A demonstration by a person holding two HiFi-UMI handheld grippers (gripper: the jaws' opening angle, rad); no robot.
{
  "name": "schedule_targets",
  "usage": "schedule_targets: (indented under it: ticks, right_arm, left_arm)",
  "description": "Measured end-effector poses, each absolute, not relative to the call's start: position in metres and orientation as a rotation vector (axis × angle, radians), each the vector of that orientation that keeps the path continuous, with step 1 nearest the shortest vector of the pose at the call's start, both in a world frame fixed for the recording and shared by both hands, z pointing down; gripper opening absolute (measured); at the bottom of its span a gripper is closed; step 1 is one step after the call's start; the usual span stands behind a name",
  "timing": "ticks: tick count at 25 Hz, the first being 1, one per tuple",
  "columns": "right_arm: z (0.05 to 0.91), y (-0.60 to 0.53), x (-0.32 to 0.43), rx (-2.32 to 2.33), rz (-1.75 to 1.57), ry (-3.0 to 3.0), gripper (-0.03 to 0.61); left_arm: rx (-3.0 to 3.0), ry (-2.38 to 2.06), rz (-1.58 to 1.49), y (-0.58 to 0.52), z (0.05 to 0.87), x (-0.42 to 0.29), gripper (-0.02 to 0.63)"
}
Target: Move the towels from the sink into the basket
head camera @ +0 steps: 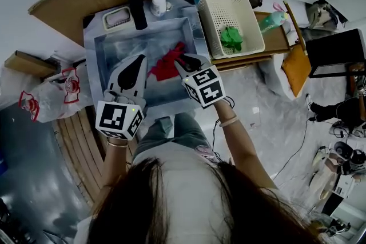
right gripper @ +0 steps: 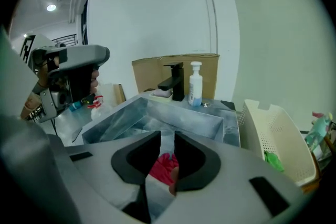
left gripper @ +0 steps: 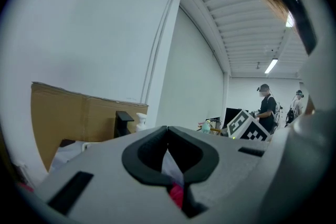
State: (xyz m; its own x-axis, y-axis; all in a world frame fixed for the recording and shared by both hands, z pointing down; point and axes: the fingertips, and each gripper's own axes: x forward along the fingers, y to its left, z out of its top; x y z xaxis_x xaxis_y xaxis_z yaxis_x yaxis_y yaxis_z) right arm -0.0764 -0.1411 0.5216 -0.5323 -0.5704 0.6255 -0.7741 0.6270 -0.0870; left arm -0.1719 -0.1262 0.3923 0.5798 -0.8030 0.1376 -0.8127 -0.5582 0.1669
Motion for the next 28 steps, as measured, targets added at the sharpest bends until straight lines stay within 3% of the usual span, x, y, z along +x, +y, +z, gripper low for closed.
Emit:
schedule_targets:
  ticks: [28]
  right_arm:
    - [0.648, -0.147, -0.107, 0.732, 0.552, -2.09, 0.244]
  left_arm:
    - [2.502, -1.398, 0.096, -0.128, 0.429, -0.185, 0.008]
